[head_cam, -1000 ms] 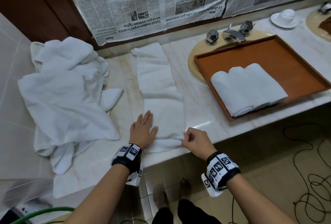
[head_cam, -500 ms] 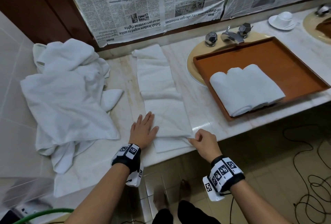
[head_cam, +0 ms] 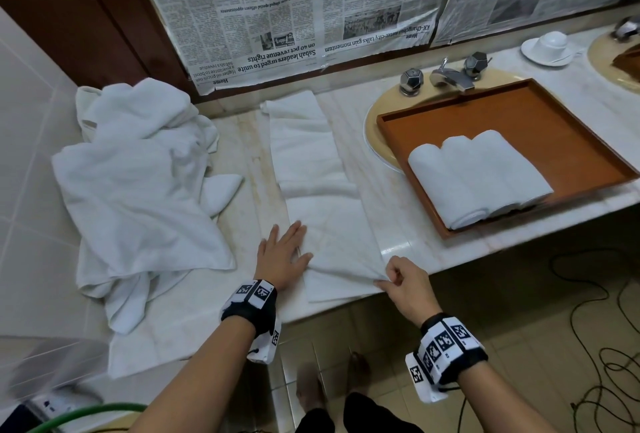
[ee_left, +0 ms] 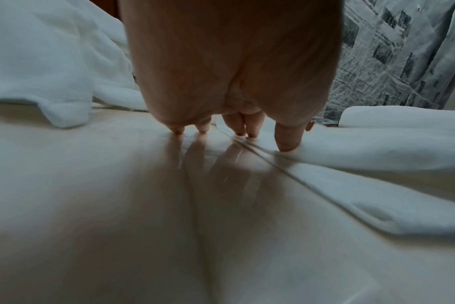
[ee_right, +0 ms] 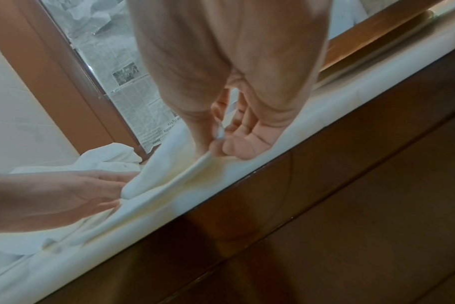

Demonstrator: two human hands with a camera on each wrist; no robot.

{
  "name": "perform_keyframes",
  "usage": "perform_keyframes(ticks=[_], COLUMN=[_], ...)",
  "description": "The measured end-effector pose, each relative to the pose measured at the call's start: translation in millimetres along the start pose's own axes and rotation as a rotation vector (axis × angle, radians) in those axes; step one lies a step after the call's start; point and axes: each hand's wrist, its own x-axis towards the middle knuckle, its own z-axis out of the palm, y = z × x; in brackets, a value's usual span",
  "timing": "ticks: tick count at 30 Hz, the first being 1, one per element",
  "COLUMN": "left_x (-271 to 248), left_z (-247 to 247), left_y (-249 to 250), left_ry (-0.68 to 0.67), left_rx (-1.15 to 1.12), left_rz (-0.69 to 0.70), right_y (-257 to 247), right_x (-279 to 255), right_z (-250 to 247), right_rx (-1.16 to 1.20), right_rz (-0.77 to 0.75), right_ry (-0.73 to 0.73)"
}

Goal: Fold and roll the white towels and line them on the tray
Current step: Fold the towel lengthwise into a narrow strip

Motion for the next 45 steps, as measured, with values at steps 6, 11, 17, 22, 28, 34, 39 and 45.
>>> perform_keyframes(ticks=[6, 11, 17, 22, 28, 34, 39, 45], left_x=[-3, -3, -4, -7, -42, -58, -60, -41], left_z=[-4, -5, -4, -3, 24, 50, 42, 51], left_y=[1, -1, 0, 0, 37, 37, 25, 57], left_ry=[-0.037, -0.105, -0.113, -0.076, 0.097, 0.098, 0.16, 0.142], left_rx=[0.027, 0.046, 0.065, 0.097, 0.102, 0.189, 0.057, 0.083], left_rz=[0.02, 0.055, 0.054, 0.033, 0.072, -0.037, -0.195, -0.113], right_y=[-3, -4, -12, -12, -29, -8, -13, -38], right_x=[-1, -5, 7, 22, 24, 31, 38, 52], right_z=[-13, -24, -16, -17, 23, 45, 21, 56], right_rx=[0.007, -0.038, -0.126, -0.248, -0.421, -0.821, -0.795, -0.78], right_rz=[0.002, -0.002, -0.071, -0.036, -0.415, -0.334, -0.209, -0.25], right_ry=[-0.106, -0.169, -0.177, -0.162, -0.035, -0.206, -0.106, -0.296])
